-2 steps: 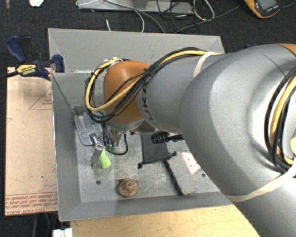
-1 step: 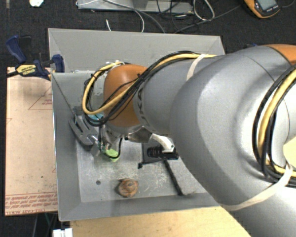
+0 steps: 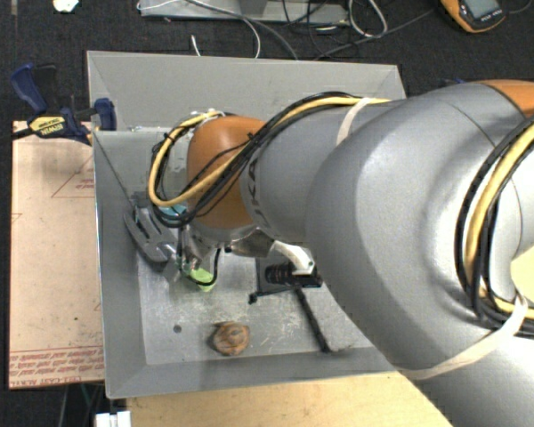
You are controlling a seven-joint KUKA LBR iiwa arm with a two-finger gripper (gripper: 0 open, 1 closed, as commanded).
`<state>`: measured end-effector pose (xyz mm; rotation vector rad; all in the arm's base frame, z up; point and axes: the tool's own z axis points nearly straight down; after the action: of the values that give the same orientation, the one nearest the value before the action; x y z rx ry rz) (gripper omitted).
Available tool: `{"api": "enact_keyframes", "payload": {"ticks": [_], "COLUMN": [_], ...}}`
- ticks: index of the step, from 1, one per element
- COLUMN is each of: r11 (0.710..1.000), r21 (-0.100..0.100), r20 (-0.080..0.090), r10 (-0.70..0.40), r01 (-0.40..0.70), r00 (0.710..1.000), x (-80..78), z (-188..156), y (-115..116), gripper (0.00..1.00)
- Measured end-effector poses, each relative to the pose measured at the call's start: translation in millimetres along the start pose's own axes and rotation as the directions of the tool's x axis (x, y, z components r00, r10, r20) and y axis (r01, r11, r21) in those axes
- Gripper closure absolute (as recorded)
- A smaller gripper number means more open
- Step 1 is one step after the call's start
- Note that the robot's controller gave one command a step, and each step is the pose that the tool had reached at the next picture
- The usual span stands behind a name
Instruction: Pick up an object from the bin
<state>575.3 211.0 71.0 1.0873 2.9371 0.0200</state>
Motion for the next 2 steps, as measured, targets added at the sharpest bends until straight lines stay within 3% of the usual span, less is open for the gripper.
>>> {"api": "enact_keyframes", "payload": {"ticks": [2], "r11": [1.000], "r21": [0.003], "r20": [-0.003], "r10": [-0.001], "r01": [0.001], "r00": [1.000], "x": [0.5], "z": [-37], "y": [-1], "gripper": [1.00]}}
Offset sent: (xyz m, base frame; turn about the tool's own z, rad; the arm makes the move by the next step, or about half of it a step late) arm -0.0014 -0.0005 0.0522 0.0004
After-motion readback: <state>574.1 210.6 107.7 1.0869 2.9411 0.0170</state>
